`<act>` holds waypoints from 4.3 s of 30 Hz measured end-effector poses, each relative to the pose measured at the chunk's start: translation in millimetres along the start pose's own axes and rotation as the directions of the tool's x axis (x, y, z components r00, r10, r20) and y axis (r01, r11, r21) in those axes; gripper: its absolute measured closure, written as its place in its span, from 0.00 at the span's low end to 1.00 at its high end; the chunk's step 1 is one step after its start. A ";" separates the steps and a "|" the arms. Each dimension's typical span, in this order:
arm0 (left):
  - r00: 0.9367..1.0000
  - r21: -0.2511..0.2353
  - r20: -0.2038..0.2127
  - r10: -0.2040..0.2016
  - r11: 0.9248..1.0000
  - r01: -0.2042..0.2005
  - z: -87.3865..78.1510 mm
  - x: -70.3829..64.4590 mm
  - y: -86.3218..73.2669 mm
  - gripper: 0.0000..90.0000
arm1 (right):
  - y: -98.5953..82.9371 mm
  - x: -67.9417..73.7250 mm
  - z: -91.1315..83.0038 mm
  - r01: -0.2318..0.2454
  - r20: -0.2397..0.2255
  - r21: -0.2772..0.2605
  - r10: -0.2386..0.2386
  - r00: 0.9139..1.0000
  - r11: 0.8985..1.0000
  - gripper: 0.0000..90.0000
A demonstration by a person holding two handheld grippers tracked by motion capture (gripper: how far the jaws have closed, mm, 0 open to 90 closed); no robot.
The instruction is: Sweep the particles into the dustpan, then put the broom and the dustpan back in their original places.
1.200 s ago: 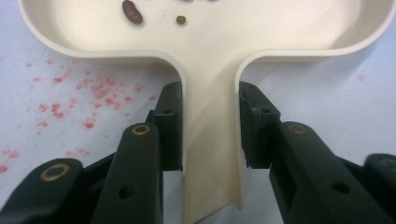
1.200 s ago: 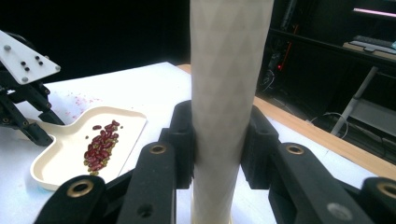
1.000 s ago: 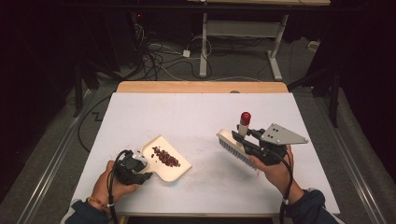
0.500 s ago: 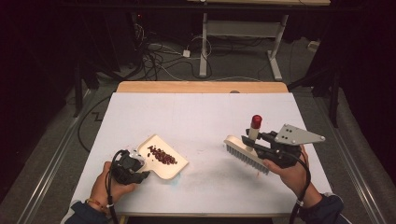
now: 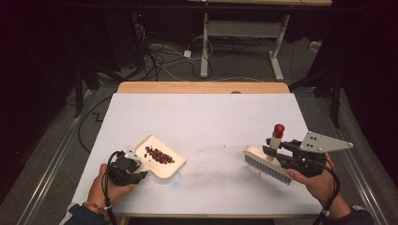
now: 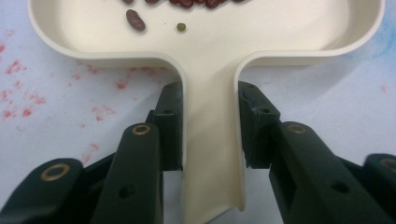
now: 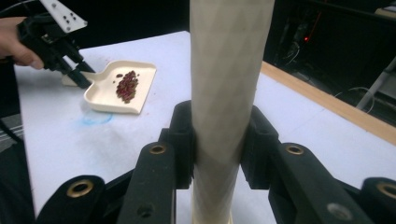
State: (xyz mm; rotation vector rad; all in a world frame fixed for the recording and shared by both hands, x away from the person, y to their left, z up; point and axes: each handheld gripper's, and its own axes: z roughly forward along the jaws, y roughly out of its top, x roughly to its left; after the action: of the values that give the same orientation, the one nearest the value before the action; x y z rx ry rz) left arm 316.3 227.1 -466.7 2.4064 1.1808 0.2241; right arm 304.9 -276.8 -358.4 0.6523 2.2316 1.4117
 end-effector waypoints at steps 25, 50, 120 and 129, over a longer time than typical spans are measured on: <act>0.987 -0.062 -0.062 -0.148 0.988 0.145 -15.8 14.0 -28.7 0.71 | -14.5 -5.6 -24.3 -0.018 -0.051 0.080 0.022 0.998 0.997 0.79; 0.950 -0.135 -0.129 -0.284 0.954 0.267 8.6 6.6 -5.8 0.60 | -9.2 -88.3 26.7 -0.123 0.049 0.177 0.116 0.992 0.977 0.73; 0.979 -0.362 -0.195 0.058 0.924 -0.127 -5.8 -35.8 -12.5 0.24 | -18.0 -119.6 107.8 -0.263 0.422 0.106 0.197 0.885 0.959 0.40; 0.977 -0.358 -0.202 0.075 0.923 -0.144 -5.9 -37.6 -12.3 0.23 | -10.6 -109.9 100.5 -0.250 0.400 0.055 0.208 0.893 0.967 0.33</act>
State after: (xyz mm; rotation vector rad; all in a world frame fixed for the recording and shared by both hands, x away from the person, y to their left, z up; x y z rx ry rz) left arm 282.2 206.1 -465.2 2.1496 0.9744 0.6594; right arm 449.1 -273.5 -397.3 1.1592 1.9643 1.1432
